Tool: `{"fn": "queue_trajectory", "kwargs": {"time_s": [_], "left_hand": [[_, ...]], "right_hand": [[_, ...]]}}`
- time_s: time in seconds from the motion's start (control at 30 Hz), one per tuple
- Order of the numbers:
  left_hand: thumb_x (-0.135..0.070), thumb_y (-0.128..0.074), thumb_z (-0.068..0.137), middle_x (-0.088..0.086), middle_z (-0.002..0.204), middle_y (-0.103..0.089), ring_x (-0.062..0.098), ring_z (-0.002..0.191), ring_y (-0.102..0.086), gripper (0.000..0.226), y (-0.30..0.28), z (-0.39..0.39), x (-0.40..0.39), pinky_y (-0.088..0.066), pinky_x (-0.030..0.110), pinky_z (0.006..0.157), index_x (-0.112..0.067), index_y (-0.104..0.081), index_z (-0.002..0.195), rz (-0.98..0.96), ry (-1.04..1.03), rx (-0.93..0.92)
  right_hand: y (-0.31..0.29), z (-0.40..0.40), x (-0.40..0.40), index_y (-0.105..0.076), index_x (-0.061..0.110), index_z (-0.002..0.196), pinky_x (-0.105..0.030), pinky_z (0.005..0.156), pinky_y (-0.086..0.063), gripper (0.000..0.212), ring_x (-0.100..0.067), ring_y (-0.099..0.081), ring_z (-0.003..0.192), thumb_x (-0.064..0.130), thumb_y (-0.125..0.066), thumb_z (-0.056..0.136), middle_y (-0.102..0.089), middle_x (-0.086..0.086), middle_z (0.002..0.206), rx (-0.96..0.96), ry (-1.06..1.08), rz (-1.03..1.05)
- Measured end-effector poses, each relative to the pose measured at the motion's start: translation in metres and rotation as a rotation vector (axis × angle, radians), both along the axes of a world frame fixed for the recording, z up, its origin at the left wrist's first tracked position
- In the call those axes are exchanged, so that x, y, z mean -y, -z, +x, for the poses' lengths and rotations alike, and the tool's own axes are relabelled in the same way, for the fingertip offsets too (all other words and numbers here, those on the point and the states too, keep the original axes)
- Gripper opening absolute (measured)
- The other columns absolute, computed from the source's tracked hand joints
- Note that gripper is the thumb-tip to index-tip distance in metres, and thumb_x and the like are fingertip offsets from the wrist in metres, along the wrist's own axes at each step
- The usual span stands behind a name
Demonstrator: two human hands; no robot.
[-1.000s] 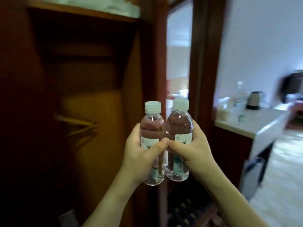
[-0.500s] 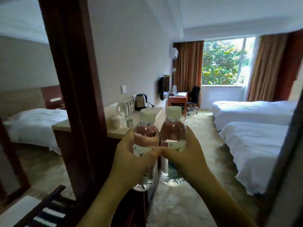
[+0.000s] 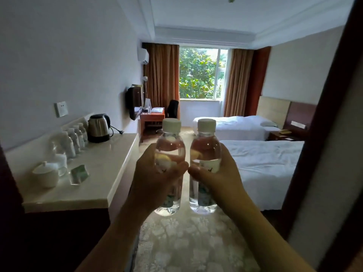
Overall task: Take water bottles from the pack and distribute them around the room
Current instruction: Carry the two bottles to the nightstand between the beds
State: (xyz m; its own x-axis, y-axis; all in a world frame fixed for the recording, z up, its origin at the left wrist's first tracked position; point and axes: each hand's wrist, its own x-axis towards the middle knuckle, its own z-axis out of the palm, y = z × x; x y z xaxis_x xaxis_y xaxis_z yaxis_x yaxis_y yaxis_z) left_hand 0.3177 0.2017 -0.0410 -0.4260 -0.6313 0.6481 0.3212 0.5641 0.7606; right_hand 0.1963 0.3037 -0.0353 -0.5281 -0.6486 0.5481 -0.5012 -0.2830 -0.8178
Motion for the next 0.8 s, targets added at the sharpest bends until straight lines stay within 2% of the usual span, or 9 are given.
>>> {"fn": "queue_trajectory", "kwargs": {"time_s": [0.13,0.2,0.27,0.37,0.53,0.67,0.8], "left_hand": [[-0.029,-0.08,0.065,-0.005,0.086,-0.075,0.012,0.078,-0.074,0.053,0.005,-0.075,0.048,-0.059,0.027,0.061,-0.011,-0.063,0.112,0.019,0.118,-0.009],[-0.034,-0.079,0.066,-0.001,0.088,-0.074,0.018,0.079,-0.075,0.052,0.012,-0.116,0.072,-0.06,0.03,0.06,-0.014,-0.062,0.112,0.008,0.146,0.01],[-0.036,-0.078,0.066,-0.004,0.088,-0.074,0.017,0.079,-0.075,0.048,0.017,-0.158,0.096,-0.06,0.027,0.059,-0.02,-0.062,0.109,0.007,0.151,0.027],[-0.024,-0.074,0.071,-0.002,0.09,-0.073,0.018,0.079,-0.075,0.037,0.021,-0.224,0.132,-0.06,0.029,0.059,-0.021,-0.06,0.106,0.015,0.176,0.045],[-0.024,-0.078,0.072,0.009,0.093,-0.071,0.024,0.081,-0.075,0.046,0.003,-0.319,0.203,-0.061,0.033,0.059,-0.011,-0.061,0.112,0.038,0.132,0.022],[-0.025,-0.079,0.074,0.009,0.092,-0.071,0.022,0.078,-0.074,0.04,-0.013,-0.371,0.263,-0.059,0.026,0.057,-0.017,-0.061,0.108,0.042,0.108,0.003],[-0.026,-0.074,0.071,0.001,0.089,-0.072,0.022,0.081,-0.074,0.035,-0.012,-0.416,0.338,-0.059,0.027,0.058,-0.028,-0.062,0.104,0.033,0.081,-0.006]], "right_hand": [[0.008,-0.071,0.041,-0.053,0.033,0.113,-0.001,0.073,-0.046,0.048,0.003,-0.061,0.097,0.021,-0.081,0.076,-0.063,0.012,0.109,-0.023,0.067,0.008],[0.016,-0.111,0.064,-0.054,0.029,0.115,-0.004,0.076,-0.048,0.05,-0.002,-0.063,0.098,0.023,-0.081,0.073,-0.064,0.007,0.111,-0.003,0.087,-0.018],[0.022,-0.156,0.091,-0.056,0.028,0.113,-0.006,0.076,-0.049,0.049,-0.003,-0.063,0.097,0.026,-0.08,0.07,-0.065,0.005,0.109,0.001,0.102,-0.042],[0.03,-0.224,0.134,-0.056,0.029,0.109,-0.006,0.074,-0.049,0.047,-0.003,-0.064,0.095,0.019,-0.082,0.071,-0.065,0.002,0.107,-0.009,0.109,-0.072],[0.015,-0.321,0.202,-0.054,0.021,0.114,-0.005,0.073,-0.048,0.053,0.002,-0.064,0.093,0.006,-0.082,0.071,-0.064,0.007,0.102,-0.018,0.025,-0.102],[-0.004,-0.38,0.268,-0.055,0.023,0.114,-0.01,0.074,-0.051,0.053,-0.004,-0.065,0.095,0.022,-0.077,0.066,-0.065,0.004,0.105,-0.033,0.009,-0.119],[-0.004,-0.431,0.345,-0.054,0.029,0.111,-0.01,0.072,-0.051,0.048,-0.005,-0.064,0.096,0.025,-0.075,0.068,-0.064,0.005,0.105,-0.04,-0.006,-0.123]]}}
